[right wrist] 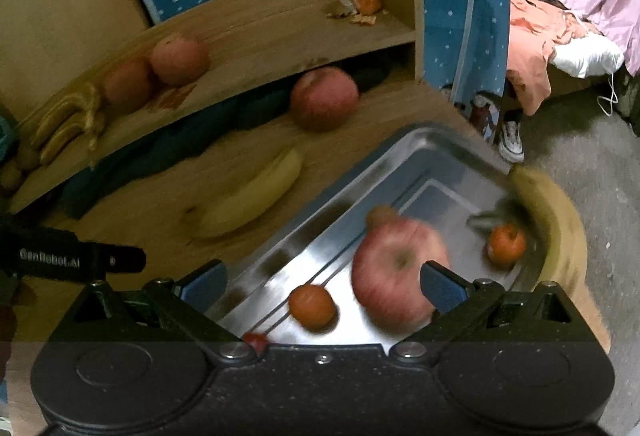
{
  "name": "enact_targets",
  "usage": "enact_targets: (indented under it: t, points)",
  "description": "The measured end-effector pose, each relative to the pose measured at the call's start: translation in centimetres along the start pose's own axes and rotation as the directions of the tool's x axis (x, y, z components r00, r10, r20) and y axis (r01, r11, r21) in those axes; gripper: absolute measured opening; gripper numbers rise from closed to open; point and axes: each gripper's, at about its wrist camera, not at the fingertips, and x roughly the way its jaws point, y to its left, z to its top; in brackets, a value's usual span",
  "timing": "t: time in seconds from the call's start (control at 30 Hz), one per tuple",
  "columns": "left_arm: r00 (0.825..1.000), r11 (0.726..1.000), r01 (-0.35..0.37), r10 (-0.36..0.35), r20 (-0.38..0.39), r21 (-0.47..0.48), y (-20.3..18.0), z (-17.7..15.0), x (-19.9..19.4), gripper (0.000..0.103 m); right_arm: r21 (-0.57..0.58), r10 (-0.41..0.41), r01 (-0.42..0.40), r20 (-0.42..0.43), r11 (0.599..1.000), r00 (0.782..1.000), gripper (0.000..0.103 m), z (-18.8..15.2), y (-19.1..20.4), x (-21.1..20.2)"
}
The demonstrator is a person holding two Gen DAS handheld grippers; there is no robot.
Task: Organize fruits
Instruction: 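Move both open tools toward the red apple and banana on the desk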
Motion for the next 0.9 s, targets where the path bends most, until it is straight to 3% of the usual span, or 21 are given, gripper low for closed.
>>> enact_targets:
  t: [0.43, 0.9]
  points:
    - [0.999, 0.999, -0.029, 0.030, -0.025, 0.029, -4.4, 3.4, 2.5, 0.103, -0.034, 0.051, -0.050, 0.011, 0.998, 0.999, 0.102, 5.0, -4.0, 3.9]
    - [0.996, 0.990, -0.031, 0.042, -0.075, 0.136, -7.8, 6.0, 5.9, 0.103, -0.046, 0.083, -0.084, -0.022, 0.995, 0.996, 0.102, 7.3, -6.3, 7.1]
